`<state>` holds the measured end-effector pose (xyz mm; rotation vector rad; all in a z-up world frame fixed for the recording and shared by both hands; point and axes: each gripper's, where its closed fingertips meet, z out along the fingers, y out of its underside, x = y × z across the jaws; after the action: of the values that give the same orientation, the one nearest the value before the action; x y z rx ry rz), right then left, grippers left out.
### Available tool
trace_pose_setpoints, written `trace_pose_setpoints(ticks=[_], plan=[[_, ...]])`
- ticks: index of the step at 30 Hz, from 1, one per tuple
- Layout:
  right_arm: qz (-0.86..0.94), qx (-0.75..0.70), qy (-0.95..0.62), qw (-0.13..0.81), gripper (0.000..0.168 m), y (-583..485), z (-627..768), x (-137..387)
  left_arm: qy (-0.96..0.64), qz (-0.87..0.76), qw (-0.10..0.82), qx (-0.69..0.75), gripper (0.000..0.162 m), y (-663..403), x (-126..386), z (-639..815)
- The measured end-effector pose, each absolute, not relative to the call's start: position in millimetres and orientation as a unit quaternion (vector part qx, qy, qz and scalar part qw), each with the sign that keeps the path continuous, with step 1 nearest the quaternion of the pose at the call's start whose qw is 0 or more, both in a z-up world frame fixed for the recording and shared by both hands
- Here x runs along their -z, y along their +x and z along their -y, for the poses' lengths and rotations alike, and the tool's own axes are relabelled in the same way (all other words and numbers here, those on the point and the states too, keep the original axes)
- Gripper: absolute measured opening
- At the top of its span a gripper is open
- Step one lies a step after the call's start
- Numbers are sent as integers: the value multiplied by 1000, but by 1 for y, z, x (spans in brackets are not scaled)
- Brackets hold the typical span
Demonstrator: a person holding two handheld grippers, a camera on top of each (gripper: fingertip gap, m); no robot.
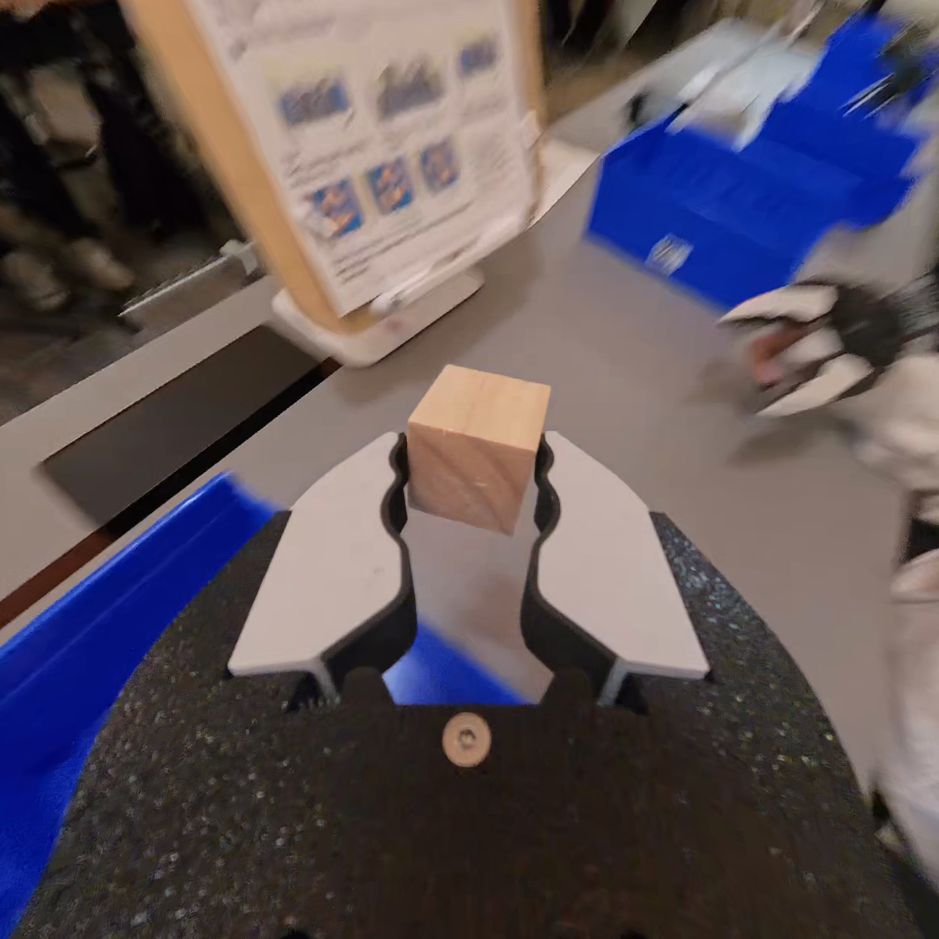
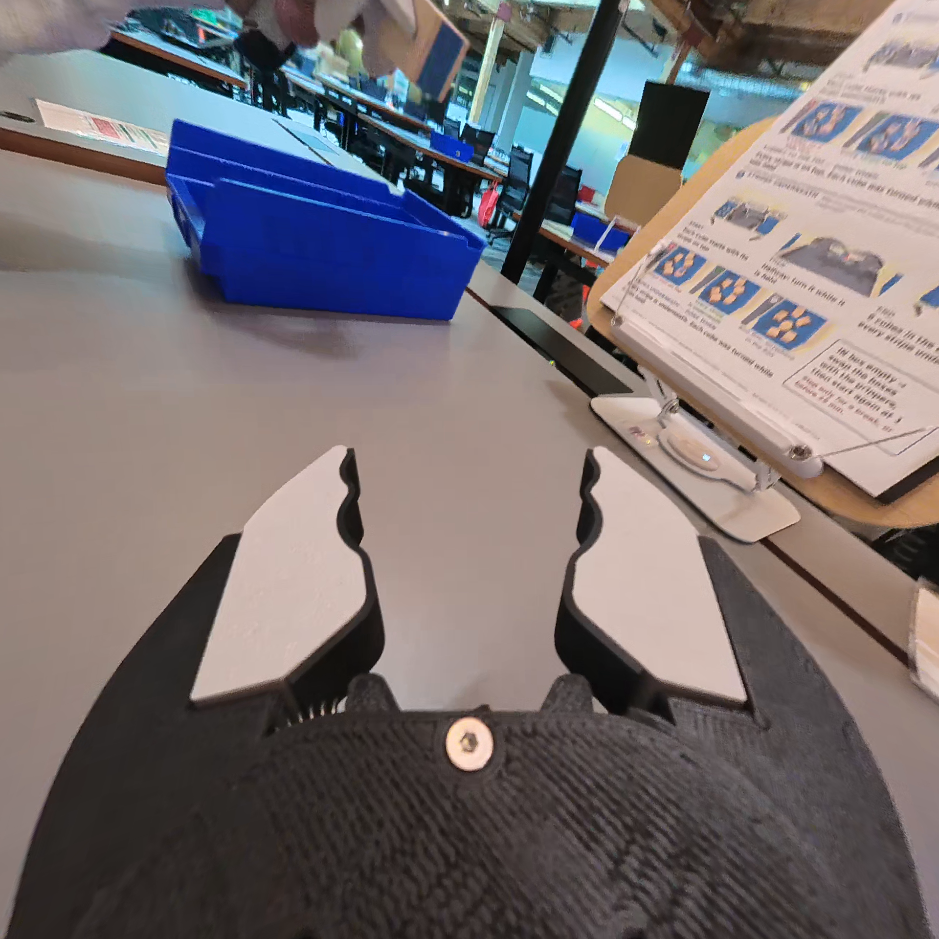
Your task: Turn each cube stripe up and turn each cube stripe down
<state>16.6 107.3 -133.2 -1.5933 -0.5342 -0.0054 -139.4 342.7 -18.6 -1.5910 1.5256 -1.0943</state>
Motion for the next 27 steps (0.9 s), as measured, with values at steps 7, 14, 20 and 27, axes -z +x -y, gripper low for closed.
trace_pose_setpoints(ticks=[7, 14, 20, 27], plan=[[291, 79, -617, 727, 82, 1, -101, 78, -510, -526, 226, 643, 47, -92, -4, -219], [428, 148, -563, 691, 79, -20, -93, 40, -448, -519, 72, 725, 47, -42, 26, -131], [521, 207, -559, 612, 80, -19, -92, 42, -408, -521, -29, 749, 47, -20, 47, -86], [560, 186, -561, 581, 63, -25, -88, 48, -377, -521, -65, 763, 47, -20, 49, -73]])
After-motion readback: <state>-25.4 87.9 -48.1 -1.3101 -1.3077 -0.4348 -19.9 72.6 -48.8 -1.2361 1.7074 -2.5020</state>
